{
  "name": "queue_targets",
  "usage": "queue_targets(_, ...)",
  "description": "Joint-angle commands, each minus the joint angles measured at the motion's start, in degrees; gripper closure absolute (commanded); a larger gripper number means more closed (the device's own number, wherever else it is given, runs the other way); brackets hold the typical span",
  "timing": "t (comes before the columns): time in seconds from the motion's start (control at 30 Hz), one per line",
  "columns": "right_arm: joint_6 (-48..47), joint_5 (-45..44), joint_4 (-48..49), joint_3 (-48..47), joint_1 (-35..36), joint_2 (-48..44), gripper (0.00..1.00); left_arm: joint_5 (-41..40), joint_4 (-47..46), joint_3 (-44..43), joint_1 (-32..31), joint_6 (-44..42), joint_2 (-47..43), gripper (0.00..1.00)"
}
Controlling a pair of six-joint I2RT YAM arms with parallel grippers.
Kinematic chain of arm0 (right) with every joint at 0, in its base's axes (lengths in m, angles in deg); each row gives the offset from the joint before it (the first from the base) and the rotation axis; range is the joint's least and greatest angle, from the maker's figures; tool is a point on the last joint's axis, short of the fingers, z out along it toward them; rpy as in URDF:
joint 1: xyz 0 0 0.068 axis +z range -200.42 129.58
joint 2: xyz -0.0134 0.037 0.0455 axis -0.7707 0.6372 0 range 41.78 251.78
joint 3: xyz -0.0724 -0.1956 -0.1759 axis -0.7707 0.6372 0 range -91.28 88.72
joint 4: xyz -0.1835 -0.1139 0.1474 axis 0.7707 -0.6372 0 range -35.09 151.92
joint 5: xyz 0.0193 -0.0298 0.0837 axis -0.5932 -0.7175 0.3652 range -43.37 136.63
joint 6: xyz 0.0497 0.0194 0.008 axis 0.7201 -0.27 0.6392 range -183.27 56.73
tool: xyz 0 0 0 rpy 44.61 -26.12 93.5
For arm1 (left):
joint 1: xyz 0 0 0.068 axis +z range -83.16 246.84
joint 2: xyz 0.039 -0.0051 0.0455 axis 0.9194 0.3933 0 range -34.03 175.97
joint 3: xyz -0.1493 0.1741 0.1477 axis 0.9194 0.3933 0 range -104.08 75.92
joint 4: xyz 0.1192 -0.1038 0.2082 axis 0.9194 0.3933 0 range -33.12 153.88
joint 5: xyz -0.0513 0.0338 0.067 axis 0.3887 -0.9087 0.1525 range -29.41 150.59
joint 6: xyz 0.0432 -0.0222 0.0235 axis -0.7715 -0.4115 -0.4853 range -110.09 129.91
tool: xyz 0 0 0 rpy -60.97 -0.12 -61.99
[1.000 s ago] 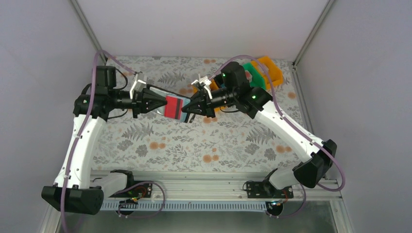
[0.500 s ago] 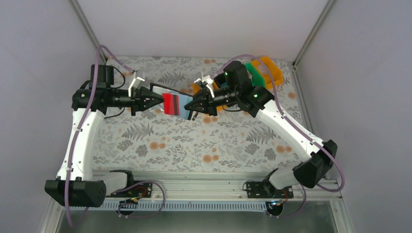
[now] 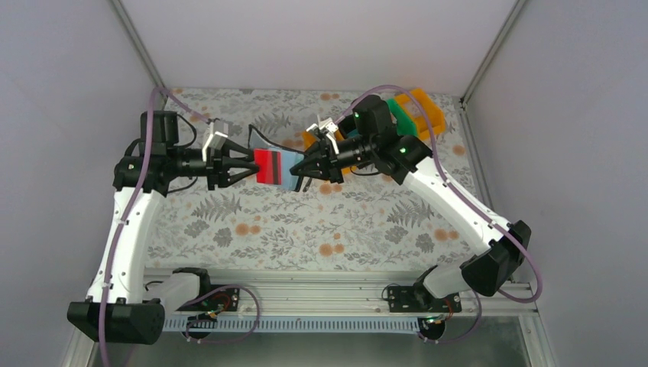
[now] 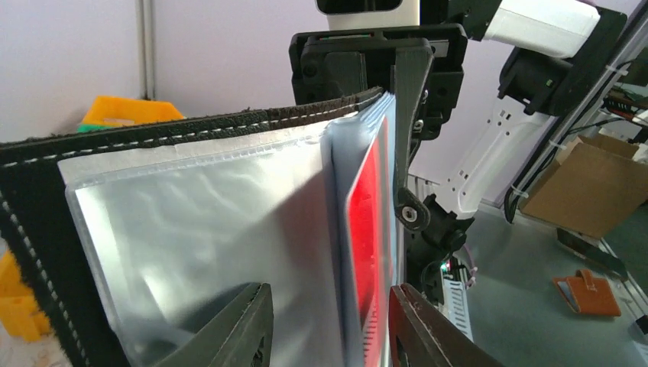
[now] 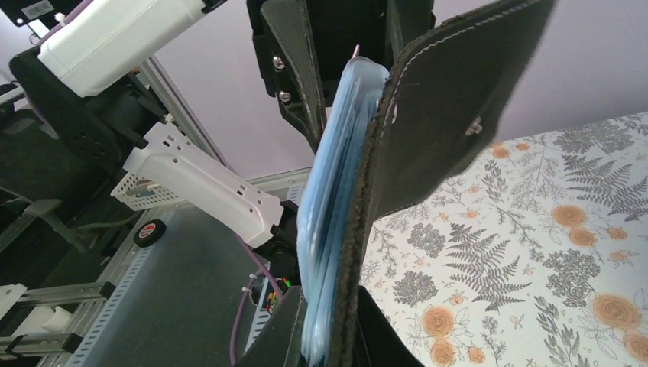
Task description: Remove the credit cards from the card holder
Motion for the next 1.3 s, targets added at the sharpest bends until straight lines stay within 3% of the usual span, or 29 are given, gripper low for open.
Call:
queue_targets(0.0,-0.3,4.3,1.7,-2.7,0.0,0.2,0.96,0.9,-5.7,0.6,-1.5,3.2,0.1,0.61)
queue_targets(0.1,-0.2,3.9,1.5,-2.7,0.1,0.5,0.96,0.9,-7.1,-0.3,-3.3,4.4,0.3,0.67)
queue_targets(0.2,-0.2,3.6,1.8,-2.2,0.1,0.5,0.96,1.5,-6.5,-1.1,-4.1,4.2,0.6,0.95)
queue_targets(0.23,-0.1,3.3,1.8,-2.1,0.1,0.5,0.96,1.4,-5.5,-1.8,-4.2,3.3,0.7,0.97)
queue_targets(0.43,5.1,-2.0,2.4,1.3,-3.6,-1.0,0.96,-3.5,8.3,-9.9,-0.1,-4.9,2.6,0.98)
queue_targets(0.67,18.2,-1.4,7.4,14.6,-18.1,-2.9,0.96,-18.8,6.8,-8.8,2.8,-7.1,0.6,0.98)
queue_targets(0.8,22.9,-3.0,9.5,17.5,-22.4,-4.5,0.96,-24.7,6.4,-10.0,2.3,-8.6,-0.6,0.98)
queue_targets(0.97,28.9,-9.7,10.1,16.5,-26.3,-5.6,0.96,-48.7,1.7,-11.7,-9.2,-11.5,-1.9,0.98)
queue_targets(1.1,32.3,-14.4,12.9,15.1,-29.4,-6.2,0.96,-65.0,5.4,-17.2,-20.0,-19.5,2.7,0.98)
queue_targets(1.2,33.3,-20.4,15.3,12.5,-30.0,-5.0,0.96,-74.6,3.2,-17.3,-26.2,-32.5,3.1,0.98)
queue_targets(1.27,34.6,-22.9,18.6,10.7,-30.1,-3.4,0.96,-75.9,-6.7,-12.5,-28.7,-46.2,-0.1,0.98)
